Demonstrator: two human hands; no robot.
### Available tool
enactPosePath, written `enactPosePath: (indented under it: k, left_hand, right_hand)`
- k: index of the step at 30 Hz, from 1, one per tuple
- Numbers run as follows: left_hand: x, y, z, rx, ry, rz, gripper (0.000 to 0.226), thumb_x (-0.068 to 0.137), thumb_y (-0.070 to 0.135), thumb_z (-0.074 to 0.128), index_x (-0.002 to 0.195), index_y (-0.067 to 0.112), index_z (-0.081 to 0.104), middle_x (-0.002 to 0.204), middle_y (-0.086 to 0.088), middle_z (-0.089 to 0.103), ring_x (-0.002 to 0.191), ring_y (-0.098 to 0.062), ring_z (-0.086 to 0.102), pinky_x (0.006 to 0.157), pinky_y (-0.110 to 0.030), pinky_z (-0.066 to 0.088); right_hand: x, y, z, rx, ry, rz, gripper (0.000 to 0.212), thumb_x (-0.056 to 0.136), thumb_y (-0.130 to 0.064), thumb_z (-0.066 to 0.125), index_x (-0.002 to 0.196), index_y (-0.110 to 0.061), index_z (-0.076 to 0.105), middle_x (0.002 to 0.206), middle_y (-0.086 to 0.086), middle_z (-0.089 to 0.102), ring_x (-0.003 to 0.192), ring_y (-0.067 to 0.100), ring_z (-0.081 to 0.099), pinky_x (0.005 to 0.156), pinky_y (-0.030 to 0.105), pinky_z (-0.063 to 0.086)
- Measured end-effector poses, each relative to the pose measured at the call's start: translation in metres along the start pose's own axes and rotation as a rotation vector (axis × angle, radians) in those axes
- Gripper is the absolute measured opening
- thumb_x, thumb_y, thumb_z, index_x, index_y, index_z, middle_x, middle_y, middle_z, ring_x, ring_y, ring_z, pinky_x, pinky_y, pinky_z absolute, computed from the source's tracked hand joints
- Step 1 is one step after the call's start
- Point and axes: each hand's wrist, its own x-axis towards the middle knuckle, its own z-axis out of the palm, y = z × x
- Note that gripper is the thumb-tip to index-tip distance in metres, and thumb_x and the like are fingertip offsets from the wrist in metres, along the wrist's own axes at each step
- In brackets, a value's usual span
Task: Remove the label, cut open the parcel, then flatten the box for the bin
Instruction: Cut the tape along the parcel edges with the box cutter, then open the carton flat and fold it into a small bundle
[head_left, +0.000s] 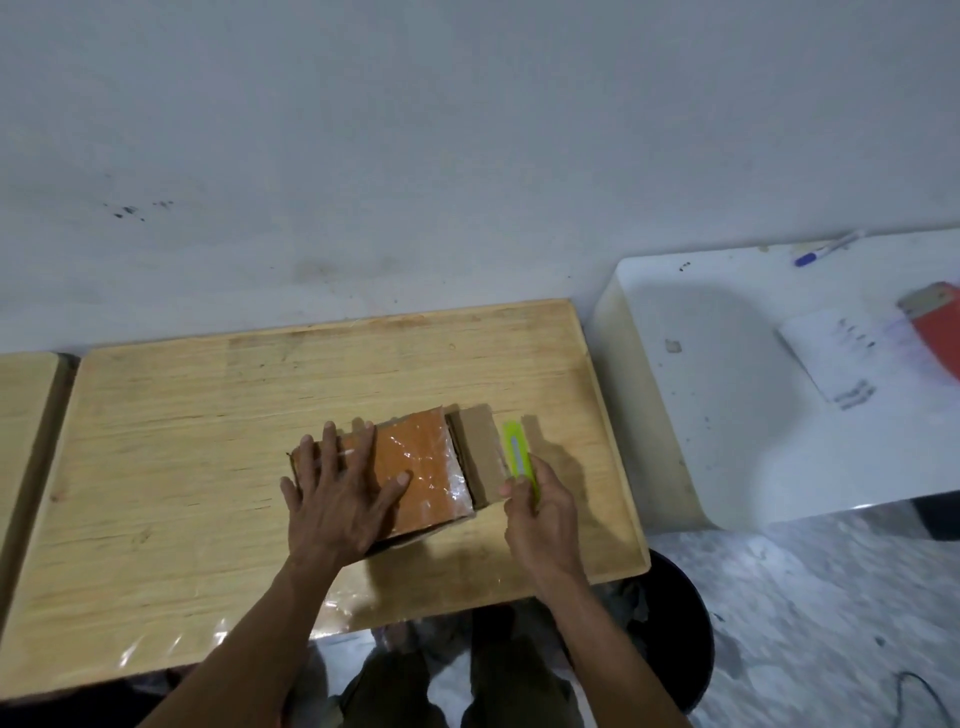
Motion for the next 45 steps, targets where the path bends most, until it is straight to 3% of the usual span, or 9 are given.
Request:
enactPosePath:
  k: [4,7,12,16,26,29,33,40,45]
  left_hand:
    - [0.0,-0.001,0.0,0.015,0.001,0.0,0.093,0.074,0.093,0.016,0.152,0.051,-0.014,0.167,-0.002,-0.014,0.153,-0.033,-0.016,0.117,-0.069,0.007]
    - [0.0,0.0,0.0,0.024,0.002,-0.015,0.094,0.073,0.093,0.015,0.152,0.052,-0.013,0.168,-0.002,-0.014,0.153,-0.032,-0.016,0.118,-0.067,0.007]
    - [0.001,-0.005,0.003,0.057,0.007,0.007,0.093,0.073,0.094,0.018,0.148,0.054,-0.02,0.167,-0.003,-0.017,0.152,-0.032,-0.018,0.119,-0.066,0.005]
    - [0.004,-0.012,0.005,0.084,0.015,0.036,0.09,0.075,0.093,0.021,0.148,0.056,-0.019,0.167,-0.003,-0.018,0.152,-0.031,-0.021,0.12,-0.064,0.003]
    - [0.026,-0.036,-0.005,0.114,-0.017,0.18,0.092,0.078,0.089,0.027,0.154,0.05,-0.007,0.165,0.001,-0.023,0.15,-0.029,-0.027,0.118,-0.061,0.004]
    - [0.032,-0.045,-0.014,0.146,-0.033,0.255,0.09,0.08,0.088,0.027,0.155,0.049,-0.004,0.165,0.004,-0.022,0.15,-0.027,-0.027,0.118,-0.06,0.004]
    - [0.027,-0.049,-0.018,0.149,-0.027,0.252,0.082,0.088,0.082,0.022,0.154,0.048,-0.012,0.164,0.004,-0.027,0.15,-0.023,-0.027,0.121,-0.056,-0.002]
    - [-0.021,-0.067,-0.008,-0.116,0.014,0.065,0.087,0.092,0.077,0.017,0.156,0.03,-0.017,0.165,0.006,-0.023,0.153,-0.013,-0.017,0.122,-0.056,0.001]
    - [-0.032,-0.074,-0.022,-0.402,0.02,0.072,0.081,0.091,0.079,0.021,0.157,0.041,-0.004,0.168,0.012,0.0,0.154,-0.011,0.0,0.122,-0.058,0.005]
  right_hand:
    - [0.016,0.011,-0.003,-0.034,-0.053,0.049,0.037,0.099,-0.032,0.042,0.136,-0.029,0.047,0.119,0.001,0.061,0.093,0.02,0.058,0.082,0.035,0.049]
    - [0.036,0.017,-0.006,-0.189,0.043,0.038,0.029,0.099,-0.015,0.048,0.127,-0.013,0.059,0.116,0.009,0.051,0.105,0.025,0.055,0.091,0.027,0.042]
    - [0.062,0.026,0.007,-0.341,0.189,0.087,0.011,0.089,-0.009,0.059,0.079,-0.014,0.058,0.091,0.018,0.063,0.087,0.036,0.062,0.071,0.033,0.05]
    - [0.069,0.024,0.009,-0.334,0.204,0.156,0.004,0.088,-0.01,0.066,0.088,-0.011,0.07,0.095,0.011,0.071,0.09,0.029,0.066,0.071,0.022,0.04]
    - [0.061,0.031,0.012,-0.567,0.23,-0.05,0.016,0.093,-0.02,0.061,0.103,-0.01,0.067,0.099,0.009,0.065,0.095,0.027,0.059,0.072,0.028,0.038]
    - [0.042,0.016,0.029,-0.438,0.075,-0.189,0.016,0.095,-0.016,0.056,0.108,-0.011,0.065,0.095,0.002,0.063,0.088,0.018,0.059,0.072,0.029,0.047]
    - [0.012,0.006,0.065,-0.272,-0.143,-0.052,0.018,0.101,-0.028,0.05,0.116,-0.022,0.059,0.097,-0.008,0.057,0.087,0.007,0.058,0.071,0.021,0.049]
    - [-0.006,0.009,0.089,-0.151,0.031,0.126,0.019,0.097,-0.018,0.057,0.112,-0.015,0.069,0.109,0.004,0.065,0.094,0.015,0.059,0.075,0.018,0.042]
    - [-0.006,-0.017,0.085,0.047,0.117,0.186,0.019,0.095,-0.008,0.059,0.111,-0.015,0.067,0.104,-0.006,0.067,0.1,0.016,0.062,0.087,0.026,0.049]
